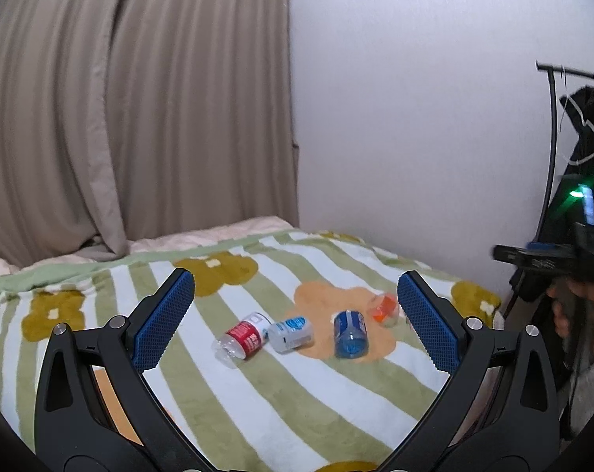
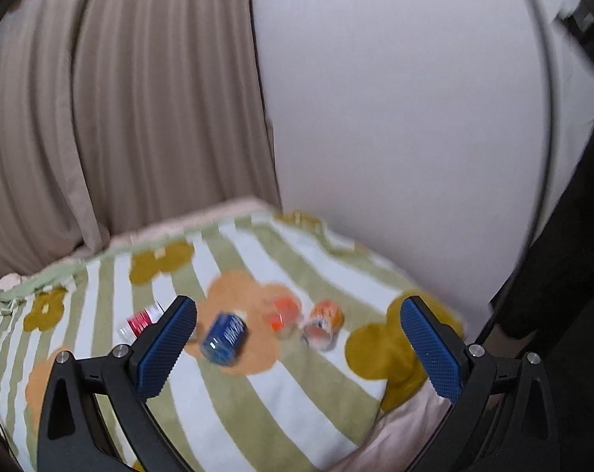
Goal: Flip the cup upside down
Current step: 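Reach the right tool to the orange character cup and close on it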
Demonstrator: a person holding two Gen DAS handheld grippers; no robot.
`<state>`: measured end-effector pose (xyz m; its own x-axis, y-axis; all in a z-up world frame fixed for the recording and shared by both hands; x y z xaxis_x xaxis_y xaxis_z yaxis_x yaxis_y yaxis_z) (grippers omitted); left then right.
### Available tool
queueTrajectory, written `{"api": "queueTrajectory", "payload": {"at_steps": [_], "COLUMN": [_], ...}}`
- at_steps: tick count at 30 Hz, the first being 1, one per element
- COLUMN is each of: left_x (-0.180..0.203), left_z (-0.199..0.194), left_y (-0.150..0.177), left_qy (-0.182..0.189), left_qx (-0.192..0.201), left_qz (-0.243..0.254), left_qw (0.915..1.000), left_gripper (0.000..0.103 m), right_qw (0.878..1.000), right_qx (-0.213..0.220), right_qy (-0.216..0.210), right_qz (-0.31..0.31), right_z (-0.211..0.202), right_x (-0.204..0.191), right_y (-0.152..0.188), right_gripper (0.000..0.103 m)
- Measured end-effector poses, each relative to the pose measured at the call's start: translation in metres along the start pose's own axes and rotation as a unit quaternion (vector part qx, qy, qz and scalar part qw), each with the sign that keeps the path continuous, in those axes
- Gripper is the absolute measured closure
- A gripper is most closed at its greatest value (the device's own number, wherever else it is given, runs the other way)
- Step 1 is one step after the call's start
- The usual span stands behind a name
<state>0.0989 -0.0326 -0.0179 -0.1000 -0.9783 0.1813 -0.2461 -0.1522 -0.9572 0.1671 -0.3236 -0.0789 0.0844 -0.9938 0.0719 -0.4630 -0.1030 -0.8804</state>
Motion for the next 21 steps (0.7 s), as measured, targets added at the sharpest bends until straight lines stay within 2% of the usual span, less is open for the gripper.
{"api": "queueTrajectory", "payload": {"at_steps": [5,11,15,21], "left_x": [-0.004,-0.018,-0.027,-0.036], "left_z": [0.049,0.110,0.136,0.144], "left_y": [0.012,0.035,0.055,0.073], "left_qy": [0.009,0.008,0.004,-0.003], "left_qx": [-0.049,-0.128,-0.168,-0.193], "left_qz": [-0.004,-0.014,-0.020,-0.028], "left_qw": [0.9987,0.9916,0.9856,0.9808], "left_gripper": [0.000,0.000,0.000,0.000], "right_qw": [0.995,0.974,0.965,0.947], "right_qx": [-0.094,-0.205,-0.238,-0.275], "right_qy": [-0.018,-0.042,-0.056,-0.066], "right_qz": [0.030,0.082,0.100,0.154], "right_z": [0.099,0.203,0.247,0.291], "right_x": [0.025,0.045,0.049,0.058], "right_y": [0.004,0.030,0.042,0.060], "right_gripper": [0.000,0.000,0.003,0.023]}}
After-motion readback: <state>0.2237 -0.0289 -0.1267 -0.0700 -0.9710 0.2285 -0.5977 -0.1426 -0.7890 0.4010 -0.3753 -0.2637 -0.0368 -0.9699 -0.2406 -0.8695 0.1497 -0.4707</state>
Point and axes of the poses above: each gripper's, at about its wrist camera, not at the fingertips, and z roughly the way its jaws point, x to its right, y to its underside, the point moved 3 cm from there along z, roughly the way its jaws point, and after that the axes turned 12 degrees about -z, right-handed, at the moved point
